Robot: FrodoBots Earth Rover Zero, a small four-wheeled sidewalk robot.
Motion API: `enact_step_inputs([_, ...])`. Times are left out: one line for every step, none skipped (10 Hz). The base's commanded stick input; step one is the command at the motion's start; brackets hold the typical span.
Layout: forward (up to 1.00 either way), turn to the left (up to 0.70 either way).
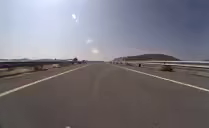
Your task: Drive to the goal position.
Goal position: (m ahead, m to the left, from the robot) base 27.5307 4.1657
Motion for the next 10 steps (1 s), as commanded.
enact_step_inputs([1.00, 0.00])
enact_step_inputs([1.00, 0.00])
enact_step_inputs([1.00, 0.00])
enact_step_inputs([1.00, 0.00])
enact_step_inputs([1.00, 0.00])
enact_step_inputs([1.00, 0.00])
enact_step_inputs([1.00, 0.00])
enact_step_inputs([1.00, 0.00])
enact_step_inputs([1.00, 0.00])
enact_step_inputs([1.00, 0.00])
